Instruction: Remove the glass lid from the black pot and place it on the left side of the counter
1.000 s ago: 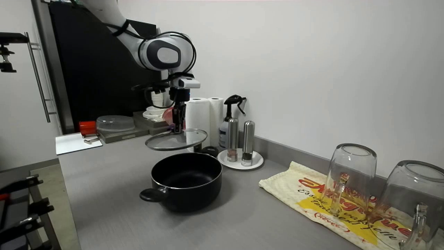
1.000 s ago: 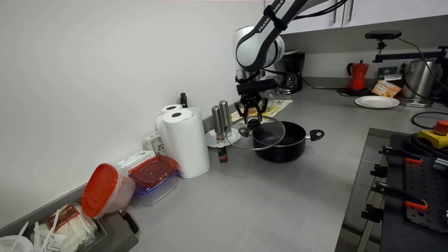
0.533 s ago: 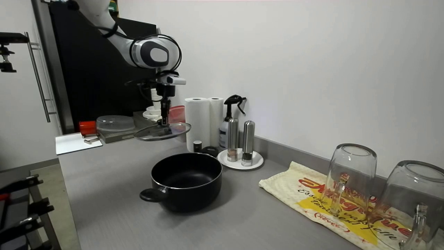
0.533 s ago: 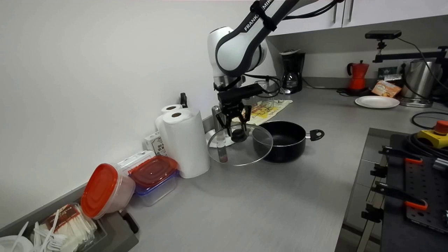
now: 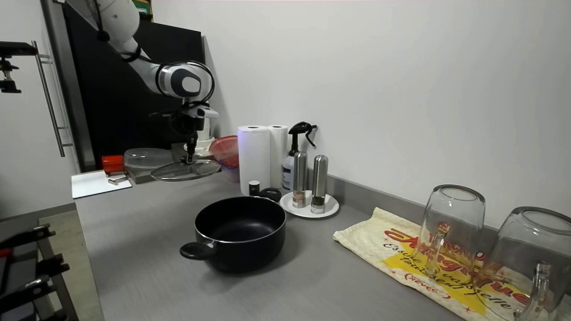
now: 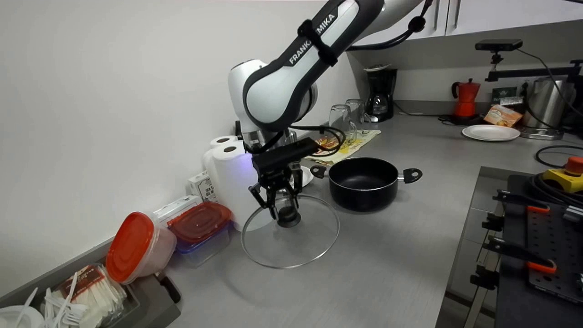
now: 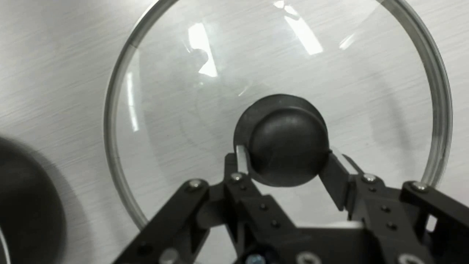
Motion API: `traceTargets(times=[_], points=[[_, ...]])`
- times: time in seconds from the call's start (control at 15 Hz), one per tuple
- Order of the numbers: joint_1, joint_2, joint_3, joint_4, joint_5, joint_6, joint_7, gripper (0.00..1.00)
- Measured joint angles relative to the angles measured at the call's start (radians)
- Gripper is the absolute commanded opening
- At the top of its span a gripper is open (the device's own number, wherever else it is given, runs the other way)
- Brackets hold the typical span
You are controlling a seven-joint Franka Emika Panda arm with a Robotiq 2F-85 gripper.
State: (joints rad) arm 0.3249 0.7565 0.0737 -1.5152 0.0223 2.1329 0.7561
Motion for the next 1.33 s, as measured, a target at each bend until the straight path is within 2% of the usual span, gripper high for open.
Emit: traceTargets(times=[0.53,0.87,1.33], points=[[-0.006,0.181,0.021,0.094,0.069,-0.055,-0.031,0.26],[-0.011,0.251,0.021,0.148,0.081,-0.102,-0.032,0.26],[-0.010,0.306,0.010,0.205,0.094,-0.095,-0.025,0.26]])
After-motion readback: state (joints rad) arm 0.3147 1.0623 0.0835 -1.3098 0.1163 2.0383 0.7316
